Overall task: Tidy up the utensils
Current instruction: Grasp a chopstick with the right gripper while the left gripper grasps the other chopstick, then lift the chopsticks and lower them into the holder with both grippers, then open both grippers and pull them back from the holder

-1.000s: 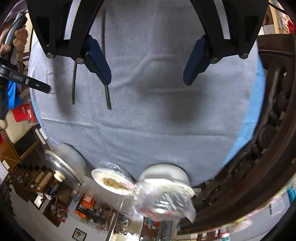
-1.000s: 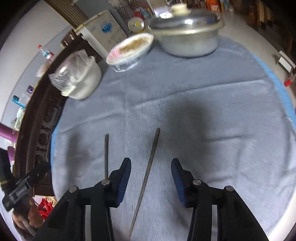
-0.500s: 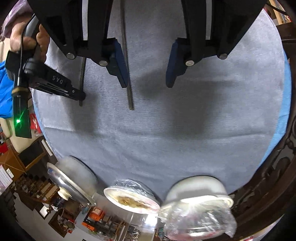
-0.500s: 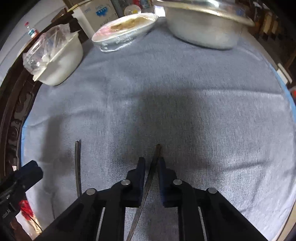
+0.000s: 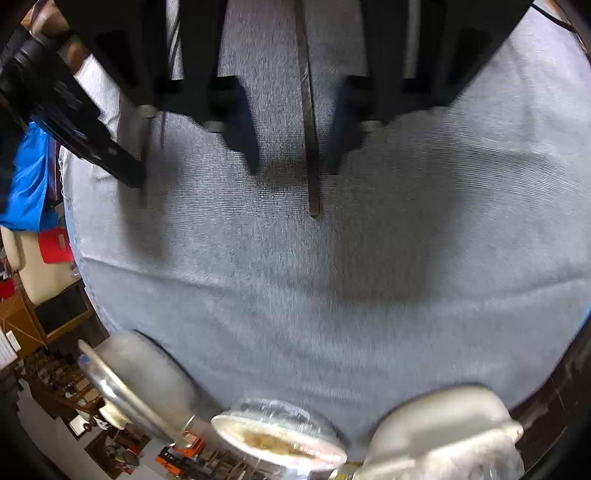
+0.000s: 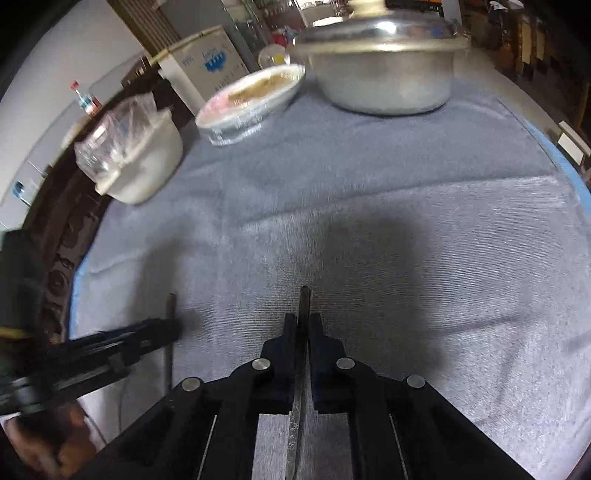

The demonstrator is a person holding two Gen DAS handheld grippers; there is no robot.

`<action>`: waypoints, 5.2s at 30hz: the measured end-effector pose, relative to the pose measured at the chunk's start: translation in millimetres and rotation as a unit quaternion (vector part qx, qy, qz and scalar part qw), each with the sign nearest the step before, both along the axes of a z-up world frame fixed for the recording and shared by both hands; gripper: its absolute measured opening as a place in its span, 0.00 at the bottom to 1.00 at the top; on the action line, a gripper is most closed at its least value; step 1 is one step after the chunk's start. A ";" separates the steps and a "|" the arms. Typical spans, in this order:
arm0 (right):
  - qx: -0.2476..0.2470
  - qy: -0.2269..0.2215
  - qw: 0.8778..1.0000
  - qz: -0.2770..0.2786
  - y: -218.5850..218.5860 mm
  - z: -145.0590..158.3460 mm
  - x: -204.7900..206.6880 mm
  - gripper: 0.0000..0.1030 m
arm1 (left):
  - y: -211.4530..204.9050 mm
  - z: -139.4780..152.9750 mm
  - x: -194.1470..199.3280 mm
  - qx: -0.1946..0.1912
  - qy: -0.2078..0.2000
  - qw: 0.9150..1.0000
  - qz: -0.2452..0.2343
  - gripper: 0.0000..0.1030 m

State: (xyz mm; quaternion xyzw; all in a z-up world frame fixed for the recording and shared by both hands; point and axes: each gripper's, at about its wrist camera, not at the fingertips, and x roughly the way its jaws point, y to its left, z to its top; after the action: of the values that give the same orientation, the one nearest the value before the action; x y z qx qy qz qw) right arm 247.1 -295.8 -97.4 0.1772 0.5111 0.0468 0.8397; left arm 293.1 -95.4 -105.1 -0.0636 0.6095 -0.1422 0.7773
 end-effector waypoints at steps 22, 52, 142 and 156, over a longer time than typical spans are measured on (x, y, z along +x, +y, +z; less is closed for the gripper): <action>-0.037 -0.202 0.979 -0.008 5.5 131.2 -123.0 0.06 | 82.6 128.5 -91.7 -0.021 -0.216 0.975 0.056 0.05; -0.071 -0.410 0.908 -0.037 58.3 269.8 -312.6 0.06 | 127.4 258.6 -313.9 -0.073 -0.429 0.897 0.077 0.05; -0.072 -0.354 0.933 0.012 100.4 211.2 -386.0 0.06 | 71.5 223.0 -336.6 -0.064 -0.418 0.904 0.065 0.05; -0.074 -0.332 0.940 0.032 111.5 197.1 -376.8 0.06 | 74.0 210.3 -323.6 -0.071 -0.399 0.911 0.071 0.05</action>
State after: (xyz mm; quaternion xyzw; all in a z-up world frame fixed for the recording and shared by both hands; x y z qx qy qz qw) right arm -129.7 -184.3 99.7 0.0725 0.2103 0.0916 0.9706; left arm -30.5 -21.4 105.2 -0.0996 0.2309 -0.1435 0.9572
